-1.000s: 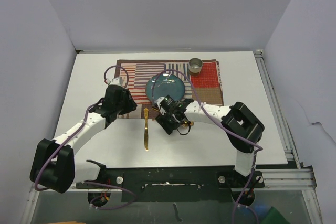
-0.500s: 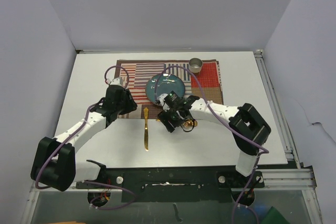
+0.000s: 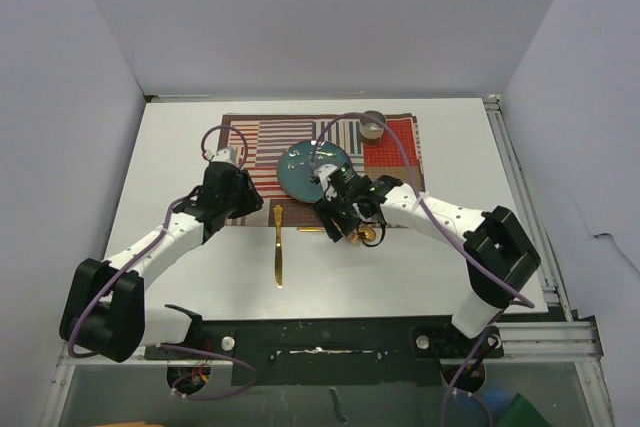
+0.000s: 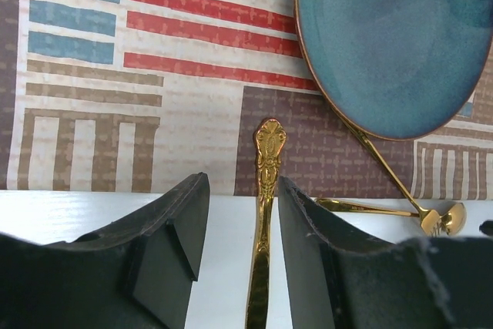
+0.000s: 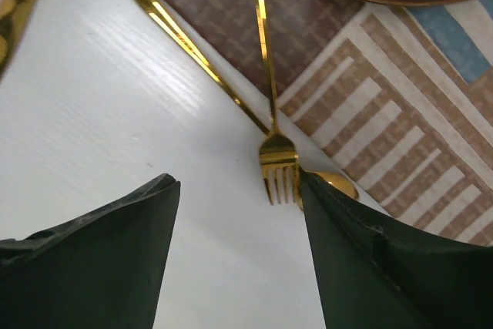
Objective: Set the dinner table for one person
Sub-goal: Pick up the fork at the center of the board.
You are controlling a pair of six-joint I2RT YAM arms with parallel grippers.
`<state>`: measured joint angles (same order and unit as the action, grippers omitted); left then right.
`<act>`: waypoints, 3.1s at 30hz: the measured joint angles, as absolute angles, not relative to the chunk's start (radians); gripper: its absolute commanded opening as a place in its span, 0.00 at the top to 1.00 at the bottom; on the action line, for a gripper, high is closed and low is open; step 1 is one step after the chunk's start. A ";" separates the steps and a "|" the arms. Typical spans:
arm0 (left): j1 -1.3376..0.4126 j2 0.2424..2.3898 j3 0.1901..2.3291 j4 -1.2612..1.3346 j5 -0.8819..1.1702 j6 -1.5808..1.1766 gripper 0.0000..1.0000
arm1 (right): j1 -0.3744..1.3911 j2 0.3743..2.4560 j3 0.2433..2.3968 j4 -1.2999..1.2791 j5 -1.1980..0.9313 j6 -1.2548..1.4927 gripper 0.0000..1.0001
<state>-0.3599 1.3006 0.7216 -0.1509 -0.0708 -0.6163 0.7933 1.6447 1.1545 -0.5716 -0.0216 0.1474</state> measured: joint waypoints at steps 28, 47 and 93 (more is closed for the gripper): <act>-0.372 1.283 0.715 -0.146 -0.070 -0.621 0.59 | 0.777 1.737 1.060 -0.540 -0.007 0.194 1.00; -0.377 1.243 0.715 -0.108 0.059 -0.698 0.45 | 0.897 1.492 1.089 -0.678 -0.062 0.253 1.00; -0.690 1.545 0.564 0.544 0.139 -1.111 1.00 | 0.845 1.543 1.048 -0.611 -0.065 0.271 1.00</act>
